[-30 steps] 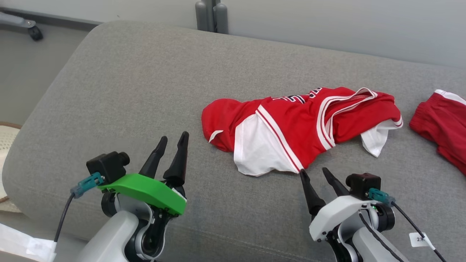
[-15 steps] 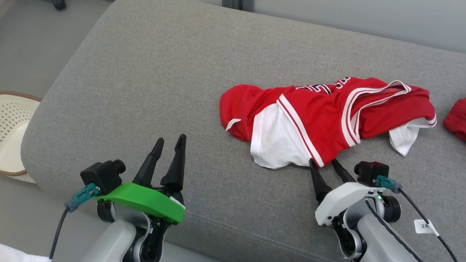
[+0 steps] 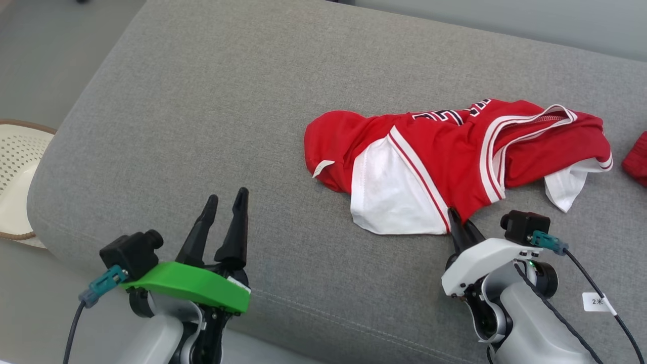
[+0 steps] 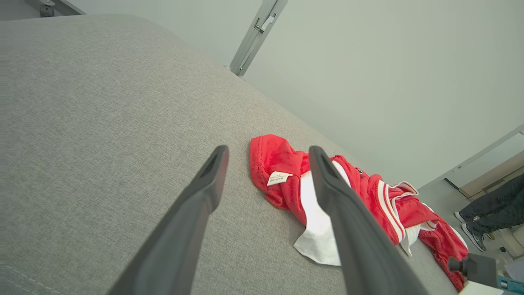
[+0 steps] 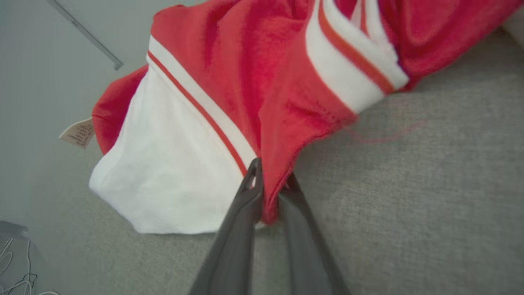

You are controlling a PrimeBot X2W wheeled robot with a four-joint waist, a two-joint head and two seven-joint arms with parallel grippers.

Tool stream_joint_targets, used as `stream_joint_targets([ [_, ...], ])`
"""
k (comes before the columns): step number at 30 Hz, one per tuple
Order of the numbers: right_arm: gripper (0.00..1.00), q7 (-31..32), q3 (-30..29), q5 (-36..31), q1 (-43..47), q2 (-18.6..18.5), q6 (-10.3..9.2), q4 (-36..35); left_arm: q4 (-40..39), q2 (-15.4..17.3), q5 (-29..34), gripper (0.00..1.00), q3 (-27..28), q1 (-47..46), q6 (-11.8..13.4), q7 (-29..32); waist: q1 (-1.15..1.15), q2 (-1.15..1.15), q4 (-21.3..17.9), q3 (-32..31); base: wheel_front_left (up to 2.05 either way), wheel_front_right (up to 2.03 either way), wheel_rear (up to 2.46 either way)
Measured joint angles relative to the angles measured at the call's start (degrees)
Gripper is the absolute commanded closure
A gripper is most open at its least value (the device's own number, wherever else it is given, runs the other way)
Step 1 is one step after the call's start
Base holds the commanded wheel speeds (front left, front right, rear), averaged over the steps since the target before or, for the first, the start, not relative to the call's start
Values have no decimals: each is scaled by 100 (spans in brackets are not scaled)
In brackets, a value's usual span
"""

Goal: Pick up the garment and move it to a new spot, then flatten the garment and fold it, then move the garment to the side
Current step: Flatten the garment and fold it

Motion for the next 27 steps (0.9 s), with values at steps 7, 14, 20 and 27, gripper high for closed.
stream_joint_targets([
  [7, 100, -75, -71, 403, -112, 9, 324, -187, -11, -11, 169, 0, 310, 222, 0, 0, 0, 0, -200, -72, 0, 0, 0],
  [14, 100, 22, -438, 1545, -97, 16, 1042, -1148, -69, -99, 216, 0, 457, 377, 1, 0, 0, 0, -513, -190, 0, 0, 0],
  [20, 100, 784, -456, 2214, 112, -316, 1092, -2126, -75, -211, 256, 0, 442, 586, 1, 0, 0, 0, -862, -346, 0, 0, 0],
  [27, 100, 1236, -1009, 2508, 295, -1051, 1081, -2927, -65, -271, 290, 0, 449, 788, 1, 0, 0, 0, -1209, -481, 0, 0, 0],
])
